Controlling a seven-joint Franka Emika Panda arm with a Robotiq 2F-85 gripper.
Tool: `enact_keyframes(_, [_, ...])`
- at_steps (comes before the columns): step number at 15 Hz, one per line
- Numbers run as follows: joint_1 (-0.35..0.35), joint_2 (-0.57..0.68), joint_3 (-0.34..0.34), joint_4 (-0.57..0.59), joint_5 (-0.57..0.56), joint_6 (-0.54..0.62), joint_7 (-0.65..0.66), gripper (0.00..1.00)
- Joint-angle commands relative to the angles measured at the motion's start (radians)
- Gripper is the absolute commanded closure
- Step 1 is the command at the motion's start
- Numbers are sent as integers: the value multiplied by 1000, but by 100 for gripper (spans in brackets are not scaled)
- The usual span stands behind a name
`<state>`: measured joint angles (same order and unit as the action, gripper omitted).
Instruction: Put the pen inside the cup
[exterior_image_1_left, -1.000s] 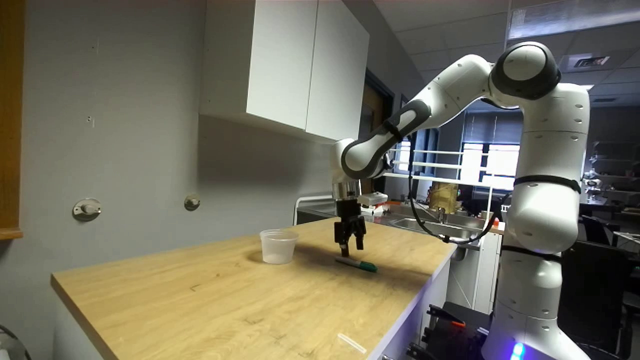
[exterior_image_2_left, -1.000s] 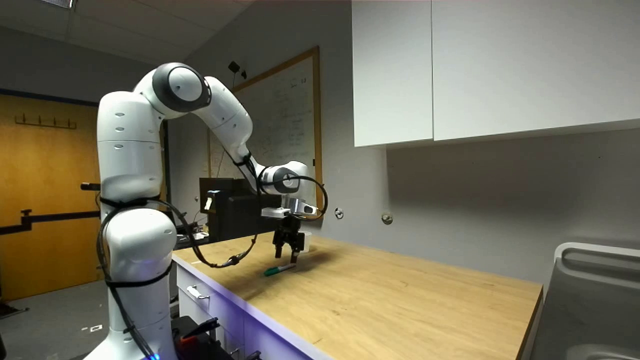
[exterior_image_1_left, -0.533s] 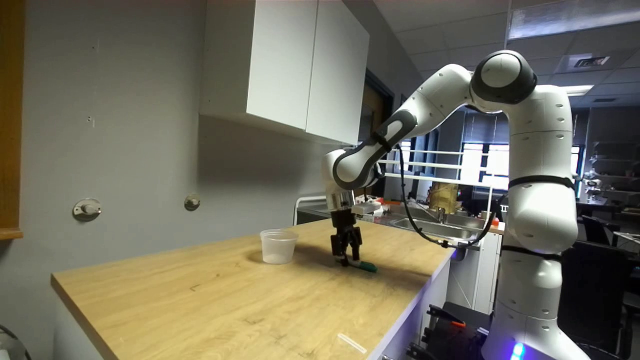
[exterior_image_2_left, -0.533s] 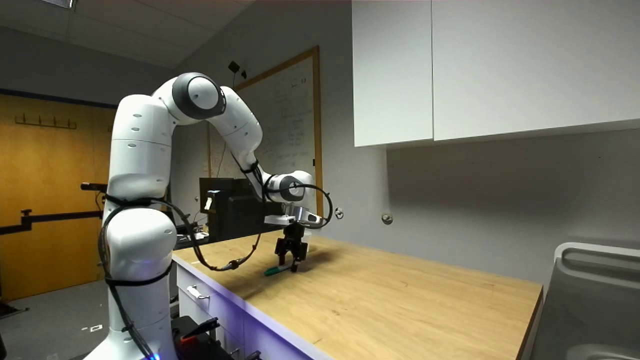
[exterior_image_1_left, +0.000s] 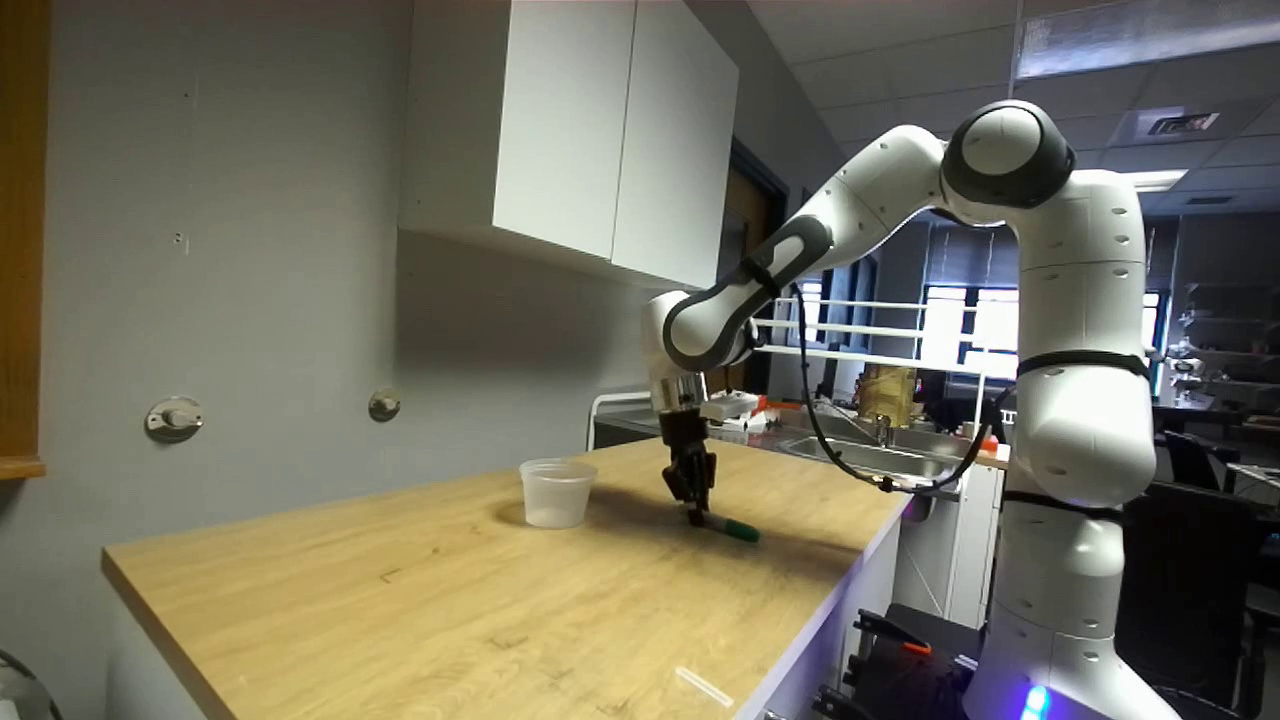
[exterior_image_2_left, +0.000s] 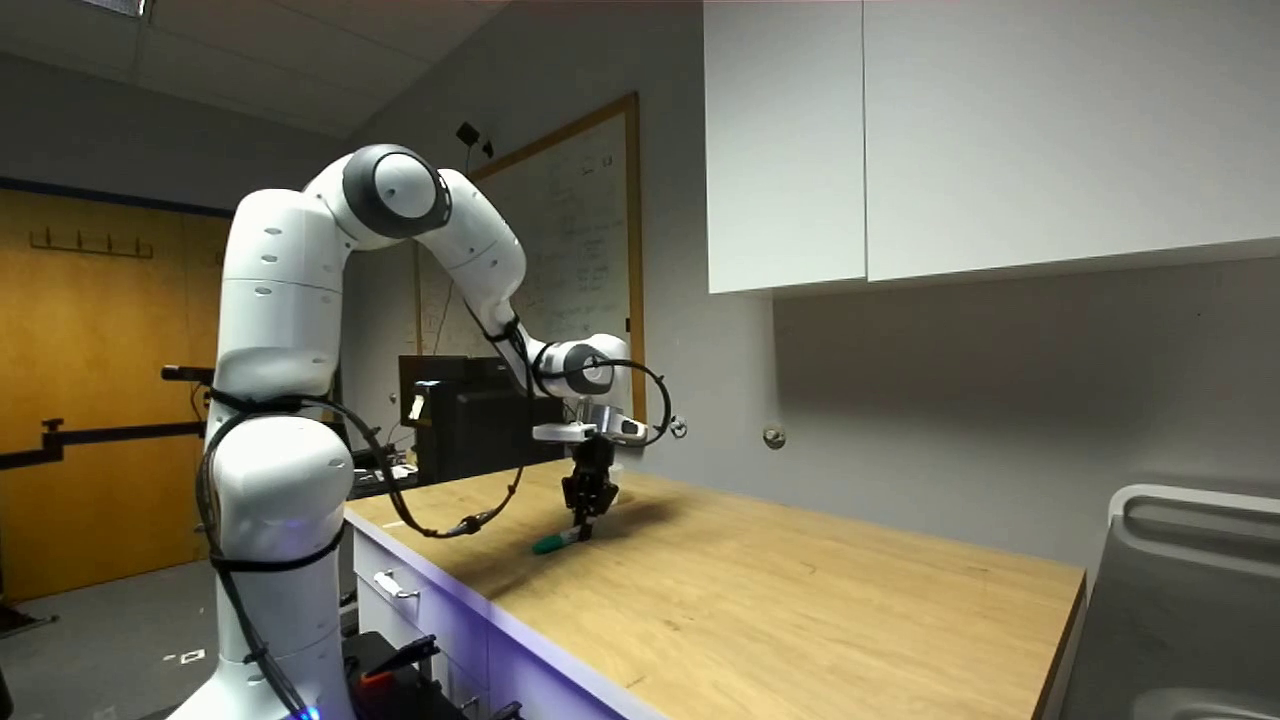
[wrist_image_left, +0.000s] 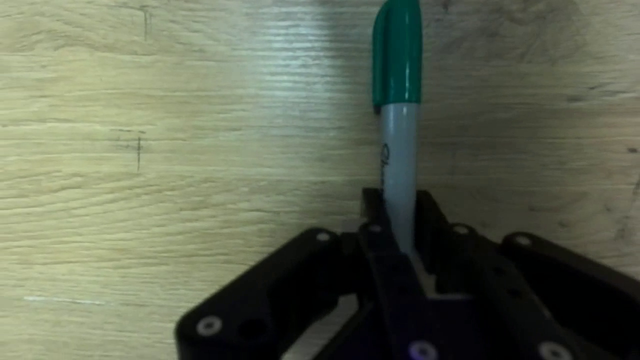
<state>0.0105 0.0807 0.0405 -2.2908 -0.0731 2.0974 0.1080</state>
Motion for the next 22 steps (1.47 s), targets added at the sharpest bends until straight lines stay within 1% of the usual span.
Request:
enact_keyframes(1, [8, -23, -11, 10, -4, -23, 37, 94])
enact_keyframes(4, [7, -97, -16, -7, 9, -24, 93, 94])
enact_keyframes(7, [1, -201, -17, -18, 25, 0, 190, 94])
enact_keyframes(10, [-6, -285, -7, -1, 37, 9, 289, 94])
enact_keyframes(13, [-13, -330, 16, 25, 38, 58, 412, 94])
enact_keyframes(16, [-20, -329, 64, 67, 7, 132, 559, 94])
enact_keyframes(18, [-17, -301, 98, 113, -29, 158, 637, 95])
enact_keyframes(22, [2, -203, 148, 239, -95, 146, 727, 95])
